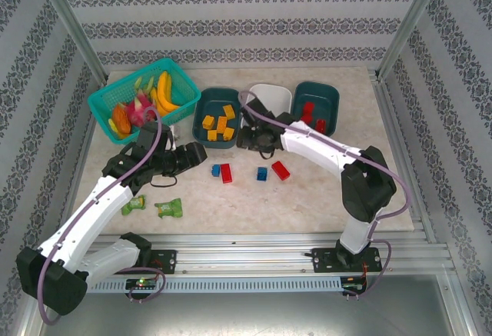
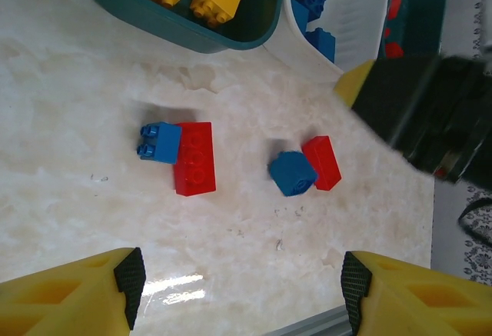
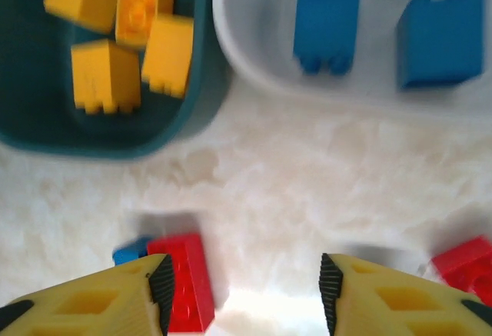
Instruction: Sort the legos into containers by color
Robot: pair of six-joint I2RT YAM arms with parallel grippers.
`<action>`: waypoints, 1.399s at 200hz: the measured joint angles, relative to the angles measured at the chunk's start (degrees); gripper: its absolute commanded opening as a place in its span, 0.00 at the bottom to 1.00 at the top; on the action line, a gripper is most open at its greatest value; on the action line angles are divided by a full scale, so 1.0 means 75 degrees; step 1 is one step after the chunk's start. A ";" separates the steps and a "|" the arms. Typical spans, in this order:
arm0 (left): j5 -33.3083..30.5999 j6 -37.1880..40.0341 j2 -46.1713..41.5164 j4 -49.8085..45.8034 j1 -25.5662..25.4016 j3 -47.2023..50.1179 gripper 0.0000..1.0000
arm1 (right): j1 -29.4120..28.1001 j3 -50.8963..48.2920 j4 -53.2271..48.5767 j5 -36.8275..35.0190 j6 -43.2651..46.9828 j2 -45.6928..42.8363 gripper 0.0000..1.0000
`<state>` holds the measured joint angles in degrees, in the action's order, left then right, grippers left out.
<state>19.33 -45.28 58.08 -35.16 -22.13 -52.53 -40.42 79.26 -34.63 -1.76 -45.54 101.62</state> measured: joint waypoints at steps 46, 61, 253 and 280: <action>0.0114 0.0003 -0.0099 0.0000 -0.0006 0.0006 0.71 | -0.0224 -0.0973 -0.0391 0.0274 -0.0073 -0.0032 0.69; 0.0198 0.0006 -0.0128 -0.0003 -0.0009 0.0009 0.71 | -0.0224 -0.1174 -0.0423 0.0254 -0.0064 -0.0070 0.70; 0.0382 0.0009 -0.0283 -0.0015 -0.0157 0.0047 0.71 | 0.0125 -0.1524 -0.0799 0.0364 -0.3287 0.0350 0.68; 0.0425 0.0035 -0.0289 -0.0015 -0.0157 0.0047 0.71 | 0.0152 -0.1501 -0.0810 0.0388 -0.3596 0.0586 0.55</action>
<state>22.52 -45.01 55.92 -35.27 -23.31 -52.18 -39.29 68.01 -40.71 1.15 -72.51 106.02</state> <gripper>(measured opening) 0.713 0.613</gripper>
